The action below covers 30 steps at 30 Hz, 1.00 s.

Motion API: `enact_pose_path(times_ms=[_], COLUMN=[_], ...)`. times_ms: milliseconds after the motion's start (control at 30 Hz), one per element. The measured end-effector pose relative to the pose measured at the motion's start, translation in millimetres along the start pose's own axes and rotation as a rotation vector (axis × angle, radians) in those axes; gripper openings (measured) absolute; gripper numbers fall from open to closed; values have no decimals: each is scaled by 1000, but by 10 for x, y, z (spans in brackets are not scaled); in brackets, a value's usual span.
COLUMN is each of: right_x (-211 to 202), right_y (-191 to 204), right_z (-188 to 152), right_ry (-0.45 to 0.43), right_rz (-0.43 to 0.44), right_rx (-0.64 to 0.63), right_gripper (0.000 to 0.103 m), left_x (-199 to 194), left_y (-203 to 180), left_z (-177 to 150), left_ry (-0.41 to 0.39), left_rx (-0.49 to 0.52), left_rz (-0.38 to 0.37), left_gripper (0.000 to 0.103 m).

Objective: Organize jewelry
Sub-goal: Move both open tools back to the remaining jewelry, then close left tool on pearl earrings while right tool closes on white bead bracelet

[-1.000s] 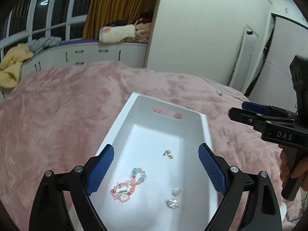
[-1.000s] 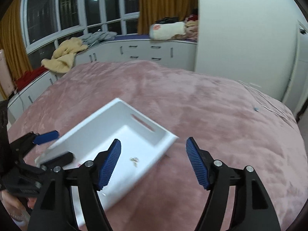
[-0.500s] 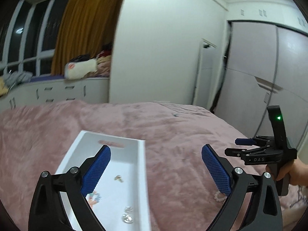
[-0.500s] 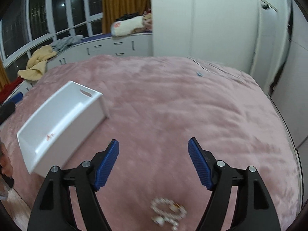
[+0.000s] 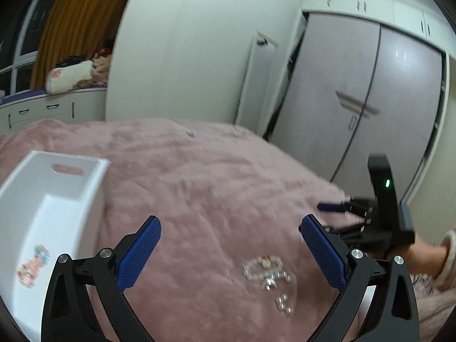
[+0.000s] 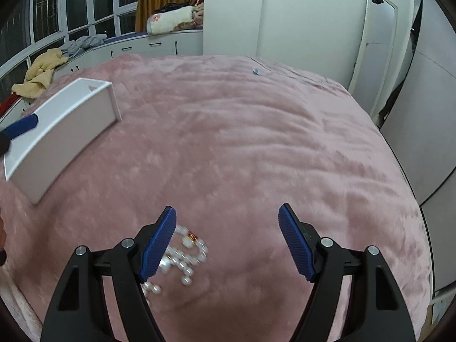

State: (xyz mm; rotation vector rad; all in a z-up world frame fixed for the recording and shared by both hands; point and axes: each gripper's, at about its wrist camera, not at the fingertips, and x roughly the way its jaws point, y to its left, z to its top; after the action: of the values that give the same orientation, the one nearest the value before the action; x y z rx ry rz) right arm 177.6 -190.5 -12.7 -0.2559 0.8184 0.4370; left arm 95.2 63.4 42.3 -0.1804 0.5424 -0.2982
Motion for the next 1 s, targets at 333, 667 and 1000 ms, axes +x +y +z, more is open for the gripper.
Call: enact_pose_path(times_ms=[333,667,1000], right_x=[313,591,788], right_y=[-141,-7,136], right_z=[-352,-414,-417], right_ry=[43,72,116], right_rz=[11,31,13], right_rx=[29,-21,-79], right_gripper=[73,70,65], left_x=[625,857,1041], left_y=[-363,-591,-671], left_z=[-625,-912,-1130], left_ry=[207,306,371], left_rx=[48,145,244], left_rz=[9,-37,-15], left_gripper=[100,100,99])
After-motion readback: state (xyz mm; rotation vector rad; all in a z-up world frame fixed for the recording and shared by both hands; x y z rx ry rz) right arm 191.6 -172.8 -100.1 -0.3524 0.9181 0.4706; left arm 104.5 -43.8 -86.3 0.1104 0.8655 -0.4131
